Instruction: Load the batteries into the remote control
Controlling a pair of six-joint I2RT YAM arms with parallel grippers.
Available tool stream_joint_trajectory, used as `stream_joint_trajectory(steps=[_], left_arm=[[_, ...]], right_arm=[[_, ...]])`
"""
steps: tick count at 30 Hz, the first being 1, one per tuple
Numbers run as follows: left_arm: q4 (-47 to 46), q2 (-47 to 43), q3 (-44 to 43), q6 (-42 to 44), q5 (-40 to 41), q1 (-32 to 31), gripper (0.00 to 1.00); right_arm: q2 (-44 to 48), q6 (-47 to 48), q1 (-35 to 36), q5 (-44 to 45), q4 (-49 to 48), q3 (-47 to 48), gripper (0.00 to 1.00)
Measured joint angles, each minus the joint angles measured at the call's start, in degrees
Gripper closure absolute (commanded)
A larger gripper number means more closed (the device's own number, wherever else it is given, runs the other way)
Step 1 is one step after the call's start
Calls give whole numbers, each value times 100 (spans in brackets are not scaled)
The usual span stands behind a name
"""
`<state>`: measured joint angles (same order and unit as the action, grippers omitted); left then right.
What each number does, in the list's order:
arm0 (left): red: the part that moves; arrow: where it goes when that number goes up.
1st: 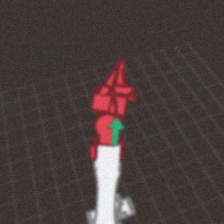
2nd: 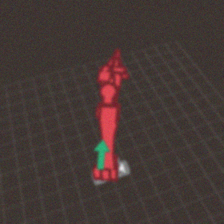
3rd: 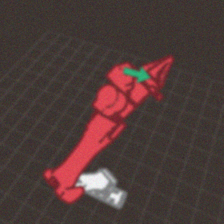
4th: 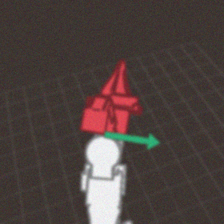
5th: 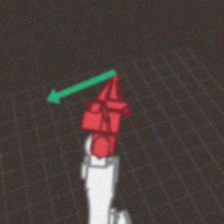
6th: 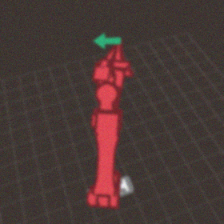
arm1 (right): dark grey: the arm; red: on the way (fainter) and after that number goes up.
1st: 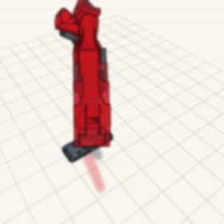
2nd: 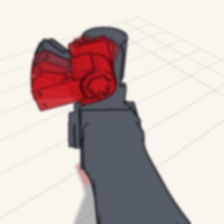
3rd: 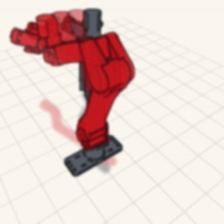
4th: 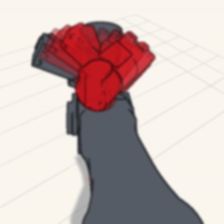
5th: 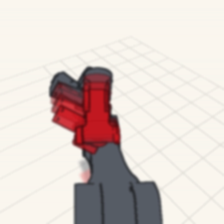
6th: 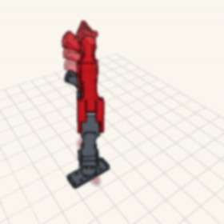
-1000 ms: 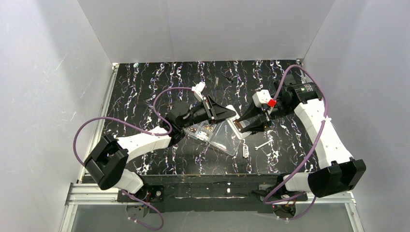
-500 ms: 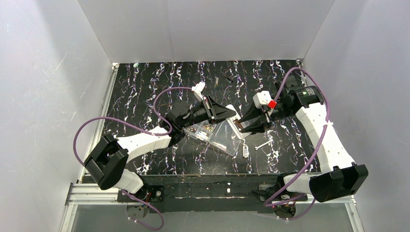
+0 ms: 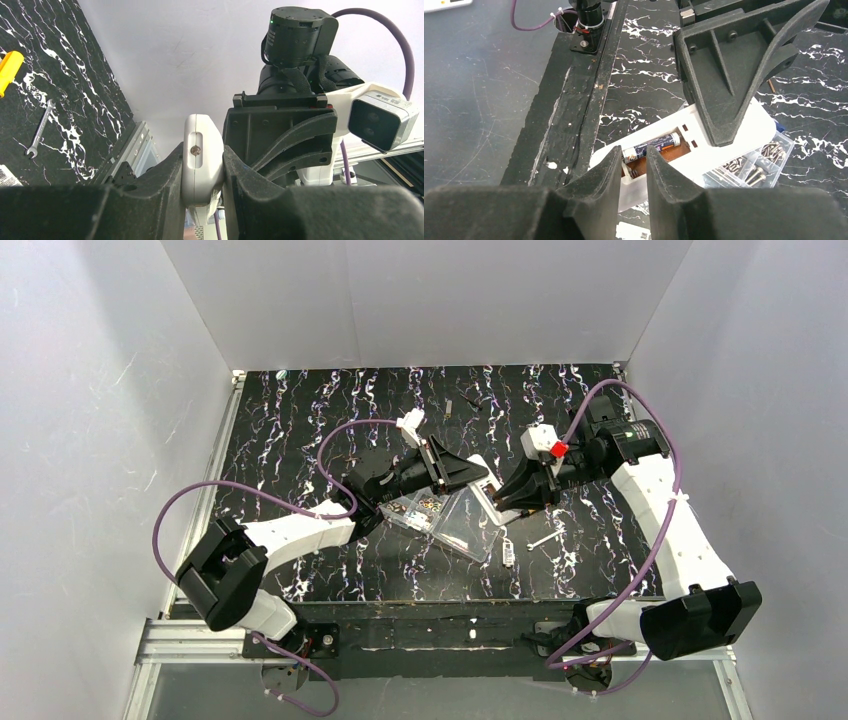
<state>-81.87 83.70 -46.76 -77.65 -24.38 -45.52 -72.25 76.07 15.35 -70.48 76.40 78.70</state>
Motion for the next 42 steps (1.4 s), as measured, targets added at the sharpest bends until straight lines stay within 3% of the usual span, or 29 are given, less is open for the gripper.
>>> stream_joint_trajectory(steps=[22, 33, 42], left_arm=[[170, 61, -2, 50, 125, 44, 100], [208, 188, -2, 81, 162, 33, 100], [160, 229, -2, 103, 103, 24, 100]], right_arm=[[-24, -1008, -2, 280, -481, -201, 94], [-282, -2159, 96, 463, -1040, -238, 96], [-184, -2339, 125, 533, -1108, -225, 96]])
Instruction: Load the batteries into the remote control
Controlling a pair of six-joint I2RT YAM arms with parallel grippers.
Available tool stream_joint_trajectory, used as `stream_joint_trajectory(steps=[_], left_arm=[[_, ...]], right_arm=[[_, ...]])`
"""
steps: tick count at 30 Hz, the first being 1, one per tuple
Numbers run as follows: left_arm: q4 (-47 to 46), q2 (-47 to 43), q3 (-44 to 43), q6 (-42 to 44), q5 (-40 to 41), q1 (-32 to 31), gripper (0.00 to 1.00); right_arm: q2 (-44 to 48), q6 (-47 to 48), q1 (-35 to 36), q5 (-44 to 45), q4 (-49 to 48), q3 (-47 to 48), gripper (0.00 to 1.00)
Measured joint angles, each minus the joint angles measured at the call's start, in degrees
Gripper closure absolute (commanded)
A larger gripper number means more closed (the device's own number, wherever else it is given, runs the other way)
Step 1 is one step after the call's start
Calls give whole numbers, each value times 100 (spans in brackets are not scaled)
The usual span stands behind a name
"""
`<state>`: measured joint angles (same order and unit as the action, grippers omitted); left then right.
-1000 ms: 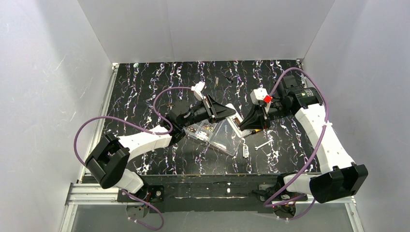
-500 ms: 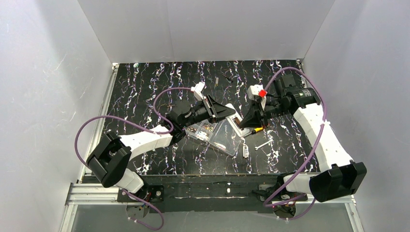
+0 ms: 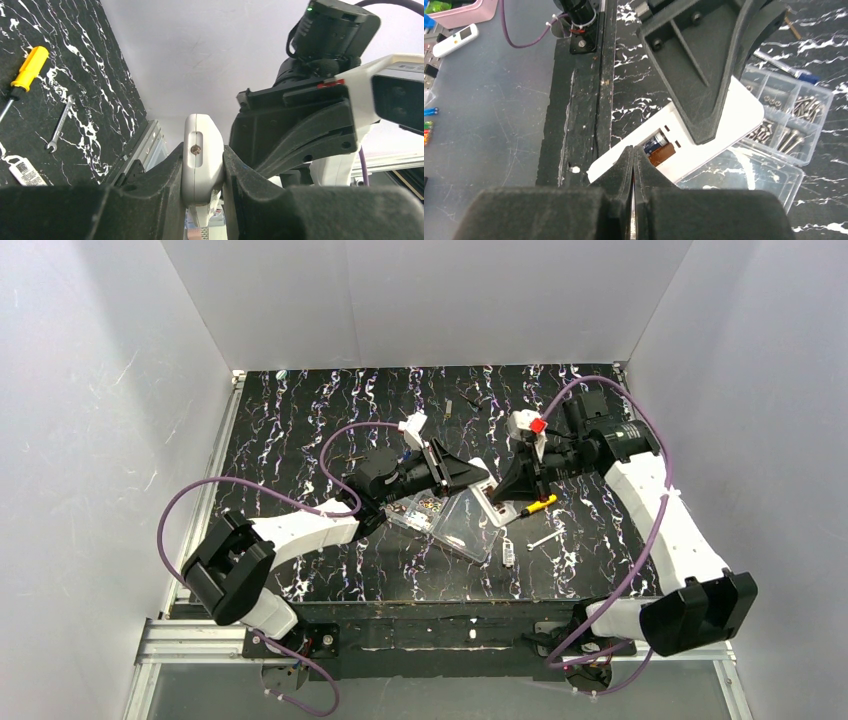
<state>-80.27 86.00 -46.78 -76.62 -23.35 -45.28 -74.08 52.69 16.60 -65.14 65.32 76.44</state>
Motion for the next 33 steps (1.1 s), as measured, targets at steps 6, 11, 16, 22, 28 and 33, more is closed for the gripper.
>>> stream_joint_trajectory(steps=[6, 11, 16, 22, 28, 33], left_arm=[[-15, -98, 96, 166, -20, -24, 100], [42, -247, 459, 251, 83, 44, 100], [229, -457, 798, 286, 155, 310, 100], [815, -1091, 885, 570, 101, 555, 100], [1648, -1904, 866, 951, 7, 778, 100], [2920, -2522, 448, 1434, -26, 953, 100]], right_arm=[[887, -970, 2, -321, -1054, -96, 71], [2358, -3040, 13, 142, -3198, -1384, 62], [3034, -4883, 28, 1298, -4557, -2334, 60], [2579, -5403, 28, 2629, -4483, -2103, 54], [2194, -5272, 28, 3412, -4306, -2055, 53], [1661, -5283, 28, 3654, -4448, -2065, 53]])
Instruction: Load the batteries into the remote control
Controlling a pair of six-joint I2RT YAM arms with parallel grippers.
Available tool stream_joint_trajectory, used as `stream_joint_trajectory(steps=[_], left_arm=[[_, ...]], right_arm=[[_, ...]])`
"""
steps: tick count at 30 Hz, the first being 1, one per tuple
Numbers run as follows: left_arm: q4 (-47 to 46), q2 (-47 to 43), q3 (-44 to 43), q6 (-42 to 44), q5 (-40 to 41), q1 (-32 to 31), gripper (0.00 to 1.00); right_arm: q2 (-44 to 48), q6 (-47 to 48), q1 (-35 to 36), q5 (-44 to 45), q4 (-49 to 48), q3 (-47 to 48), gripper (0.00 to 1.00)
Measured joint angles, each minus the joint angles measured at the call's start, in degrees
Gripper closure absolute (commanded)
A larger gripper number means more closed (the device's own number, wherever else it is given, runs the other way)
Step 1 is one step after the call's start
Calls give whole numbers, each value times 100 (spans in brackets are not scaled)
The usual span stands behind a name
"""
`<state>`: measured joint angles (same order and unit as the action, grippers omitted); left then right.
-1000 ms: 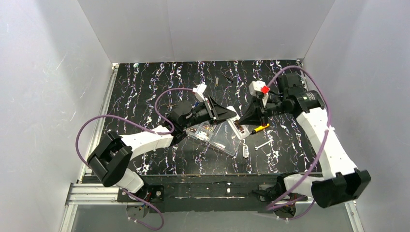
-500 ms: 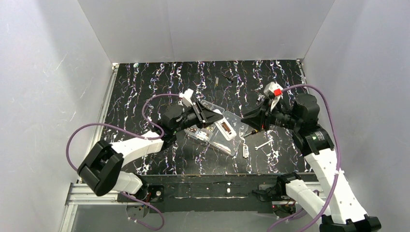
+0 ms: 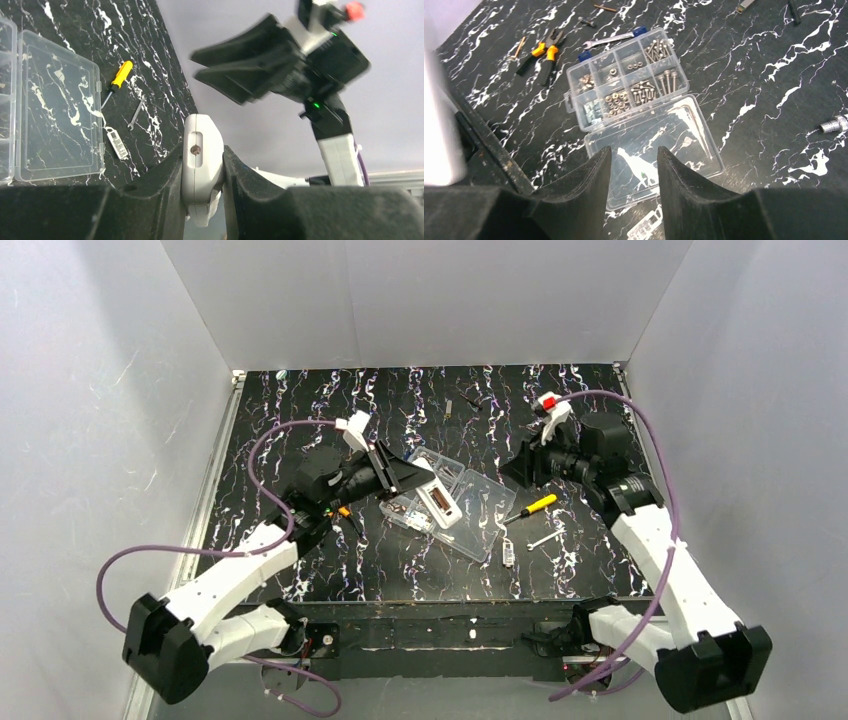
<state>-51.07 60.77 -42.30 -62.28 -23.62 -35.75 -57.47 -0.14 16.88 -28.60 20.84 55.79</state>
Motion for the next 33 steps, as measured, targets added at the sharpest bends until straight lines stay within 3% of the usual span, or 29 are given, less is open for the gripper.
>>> stream_joint_trajectory(steps=[5, 9, 15, 24, 33], left_arm=[[1121, -535, -695, 494, 0, 9, 100], [1779, -734, -1294, 752, 0, 35, 100], [2577, -839, -2004, 1071, -2, 39, 100], [3300, -984, -2133, 1384, 44, 39, 100], [3482, -1196, -2090, 1502, 72, 39, 100]], right_arm=[[-883, -2, 173, 302, -363, 92, 51], [-1847, 181, 710, 647, -439, 621, 49], [-3421, 516, 1558, 686, -605, 2052, 32], [-5831, 1445, 2406, 76, -321, 4422, 24], [-6891, 2448, 2962, -319, -55, 5434, 20]])
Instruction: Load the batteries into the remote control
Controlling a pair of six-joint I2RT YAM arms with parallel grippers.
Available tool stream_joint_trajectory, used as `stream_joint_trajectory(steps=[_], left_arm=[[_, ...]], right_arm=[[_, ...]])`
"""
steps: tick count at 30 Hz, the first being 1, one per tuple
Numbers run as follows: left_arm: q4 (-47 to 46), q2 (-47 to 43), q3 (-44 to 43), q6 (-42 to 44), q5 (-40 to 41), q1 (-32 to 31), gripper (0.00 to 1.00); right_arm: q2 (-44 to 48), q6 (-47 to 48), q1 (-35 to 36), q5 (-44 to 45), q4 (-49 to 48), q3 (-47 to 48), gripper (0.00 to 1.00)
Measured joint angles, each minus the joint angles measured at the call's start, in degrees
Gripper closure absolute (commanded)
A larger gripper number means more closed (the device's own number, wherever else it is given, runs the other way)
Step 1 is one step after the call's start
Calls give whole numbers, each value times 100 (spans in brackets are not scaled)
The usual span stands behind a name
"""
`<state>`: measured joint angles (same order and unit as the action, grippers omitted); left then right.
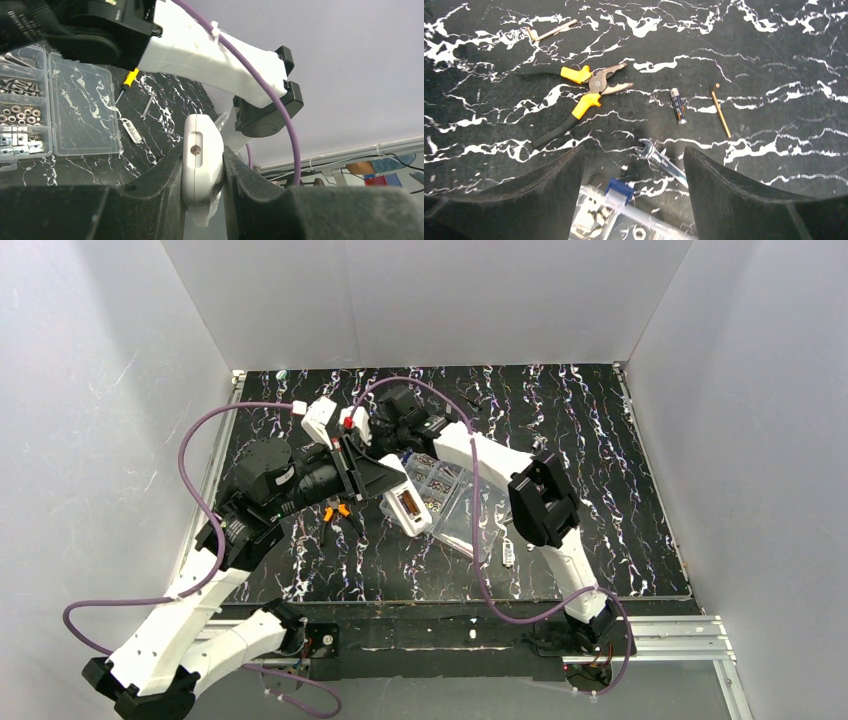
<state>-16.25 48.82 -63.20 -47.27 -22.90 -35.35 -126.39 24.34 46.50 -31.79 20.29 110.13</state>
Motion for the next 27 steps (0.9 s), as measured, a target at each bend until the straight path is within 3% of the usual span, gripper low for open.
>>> stream_joint_trajectory(steps=[18, 27], left_arm=[[295, -79, 87, 225, -50, 0, 100], [310, -90, 90, 282, -72, 0, 100]], right_arm=[[-699, 2234, 474, 815, 627, 271, 16], [-1045, 2450, 455, 835, 511, 577, 18]])
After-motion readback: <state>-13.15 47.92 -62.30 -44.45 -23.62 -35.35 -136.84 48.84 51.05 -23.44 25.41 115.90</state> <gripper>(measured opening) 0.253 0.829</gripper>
